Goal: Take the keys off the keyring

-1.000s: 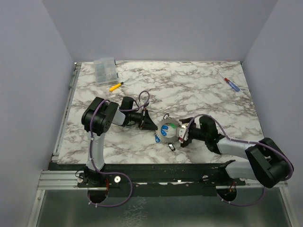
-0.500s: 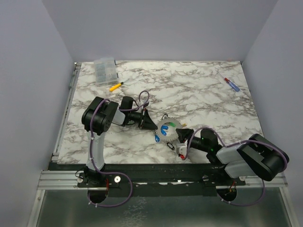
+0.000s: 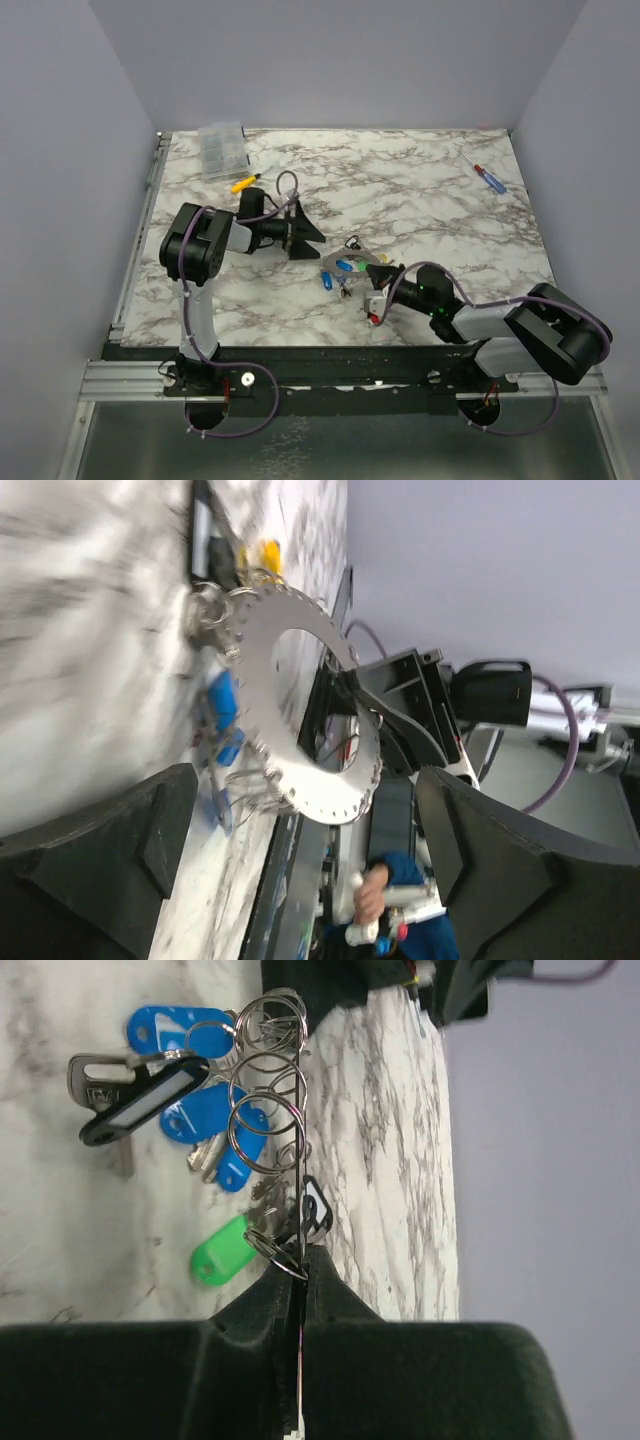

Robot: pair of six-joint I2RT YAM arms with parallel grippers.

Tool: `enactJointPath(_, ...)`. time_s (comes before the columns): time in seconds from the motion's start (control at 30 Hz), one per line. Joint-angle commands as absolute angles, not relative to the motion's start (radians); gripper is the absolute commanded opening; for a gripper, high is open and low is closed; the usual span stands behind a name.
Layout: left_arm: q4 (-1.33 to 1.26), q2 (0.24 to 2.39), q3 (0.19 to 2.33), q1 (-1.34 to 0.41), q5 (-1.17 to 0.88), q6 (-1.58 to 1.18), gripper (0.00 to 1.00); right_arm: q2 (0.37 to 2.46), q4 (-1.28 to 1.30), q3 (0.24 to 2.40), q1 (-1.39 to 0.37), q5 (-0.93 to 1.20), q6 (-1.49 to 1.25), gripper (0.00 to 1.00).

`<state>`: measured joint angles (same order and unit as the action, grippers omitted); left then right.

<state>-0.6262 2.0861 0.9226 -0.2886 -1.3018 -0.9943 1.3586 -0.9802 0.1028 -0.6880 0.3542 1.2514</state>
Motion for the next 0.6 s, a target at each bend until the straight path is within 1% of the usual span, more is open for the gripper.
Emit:
enactJointPath(0.0, -0.592, 2.023, 0.951, -0.130, -1.234, -0.995, 0.99, 1.319, -0.784, 0.255, -0.695, 0.206, 1.054, 0.01)
enactJointPath(0.07, -0.592, 1.984, 0.959, -0.092, -1.218, -0.987, 0.99, 1.309, -0.598, 0.338, -0.695, 0.199, 0.973, 0.01)
enactJointPath(0.23, -0.573, 1.902, 0.967, -0.077, -1.174, -0.974, 0.99, 1.291, -0.354, 0.486, -0.695, 0.184, 0.852, 0.01)
enactJointPath(0.27, -0.535, 1.878, 0.970, -0.077, -1.153, -0.951, 0.99, 1.289, -0.304, 0.521, -0.695, 0.175, 0.826, 0.01)
enactJointPath(0.3, -0.409, 1.852, 0.996, -0.075, -1.123, -0.865, 0.99, 1.284, -0.262, 0.550, -0.693, 0.173, 0.804, 0.01)
enactJointPath(0.37, 0.134, 1.828, 1.158, -0.087, -0.943, -0.463, 0.99, 1.274, -0.189, 0.596, -0.693, 0.168, 0.766, 0.01)
enactJointPath(0.4, 0.281, 1.825, 1.223, -0.102, -0.835, -0.285, 0.99, 1.268, -0.149, 0.620, -0.693, 0.167, 0.748, 0.01)
enactJointPath(0.47, 0.375, 1.805, 1.273, -0.109, -0.726, -0.208, 0.99, 1.255, -0.101, 0.649, -0.693, 0.158, 0.705, 0.01)
enactJointPath(0.57, 0.378, 1.710, 1.261, -0.118, -0.563, -0.111, 0.99, 1.237, -0.025, 0.694, -0.693, 0.146, 0.640, 0.01)
